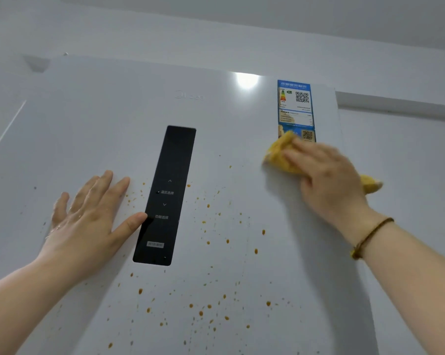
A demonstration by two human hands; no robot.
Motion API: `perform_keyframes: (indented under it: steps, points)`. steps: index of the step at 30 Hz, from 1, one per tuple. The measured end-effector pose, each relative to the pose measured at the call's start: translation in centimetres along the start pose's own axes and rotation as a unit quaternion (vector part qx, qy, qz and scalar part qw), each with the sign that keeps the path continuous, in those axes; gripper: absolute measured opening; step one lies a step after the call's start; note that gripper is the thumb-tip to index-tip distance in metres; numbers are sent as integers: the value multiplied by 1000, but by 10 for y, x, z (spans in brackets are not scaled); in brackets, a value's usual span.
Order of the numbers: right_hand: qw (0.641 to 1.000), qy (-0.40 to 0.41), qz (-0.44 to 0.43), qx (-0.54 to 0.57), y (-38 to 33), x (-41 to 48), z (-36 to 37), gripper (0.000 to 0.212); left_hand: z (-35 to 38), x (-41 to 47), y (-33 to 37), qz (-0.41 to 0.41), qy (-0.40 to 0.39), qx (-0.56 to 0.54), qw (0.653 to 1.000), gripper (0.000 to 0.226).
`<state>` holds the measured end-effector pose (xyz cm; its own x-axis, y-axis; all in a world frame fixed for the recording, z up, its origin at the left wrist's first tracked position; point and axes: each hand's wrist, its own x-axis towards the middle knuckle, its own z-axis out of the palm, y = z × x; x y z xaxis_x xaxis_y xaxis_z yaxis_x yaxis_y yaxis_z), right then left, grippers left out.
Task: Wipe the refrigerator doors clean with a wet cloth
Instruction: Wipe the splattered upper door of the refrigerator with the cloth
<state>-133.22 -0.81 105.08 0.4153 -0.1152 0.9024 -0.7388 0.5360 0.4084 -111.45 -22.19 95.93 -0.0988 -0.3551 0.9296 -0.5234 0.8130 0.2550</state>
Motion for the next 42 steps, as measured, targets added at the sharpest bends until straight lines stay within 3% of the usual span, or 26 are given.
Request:
perform_keyframes:
  steps: [2, 3, 6, 9, 12, 14, 17, 19, 23, 26, 28, 32, 34, 38, 40, 42]
  points:
    - [986, 23, 162, 19, 2, 7, 1, 53, -2, -1, 1, -3, -2, -8, 1000, 96]
    - [984, 42, 176, 13, -5, 3, 4, 51, -3, -2, 1, -2, -2, -10, 1000, 96]
    - [996, 87, 32, -12, -30, -24, 15, 47, -3, -2, -2, 11, -5, -8, 1000, 103]
    - [985, 84, -149, 19, -49, -57, 18, 35, -3, -1, -6, 15, -9, -10, 1000, 103]
    - [978, 46, -205, 20, -30, -48, 13, 34, -2, 0, -6, 13, -8, -12, 1000, 103]
    - [991, 52, -126, 10, -17, -27, 13, 44, -1, -1, -5, 11, -10, -14, 1000, 103]
    - [995, 72, 75, 4, -30, -5, 17, 47, 1, -2, -3, 9, -2, -26, 1000, 102]
    - [992, 80, 96, 10, -55, -5, 21, 46, 1, -4, -2, 8, 1, -36, 999, 96]
    - [987, 56, -144, 52, -99, -50, 23, 42, -1, -4, -4, 14, 0, -45, 999, 95]
    - [975, 34, -208, 66, -90, -43, 19, 39, -1, -3, -8, 23, -6, -39, 999, 101]
    - [985, 53, -157, 49, -78, -16, 19, 42, -2, -3, -10, 26, -11, -40, 999, 100]
    - [993, 39, 97, 56, -78, 25, 20, 43, -3, -2, -13, 34, -17, -33, 999, 98]
    - [996, 59, 48, 38, -97, 15, 26, 46, -4, -1, -14, 36, -23, -28, 999, 97]
    - [983, 46, -172, 42, -116, -26, 30, 44, -4, -2, -16, 39, -26, -26, 999, 96]
    - [978, 40, -198, 49, -106, -19, 27, 44, -4, -2, -15, 40, -29, -20, 999, 95]
    - [988, 55, -139, 46, -95, 1, 29, 46, -4, -2, -14, 34, -33, -20, 999, 88]
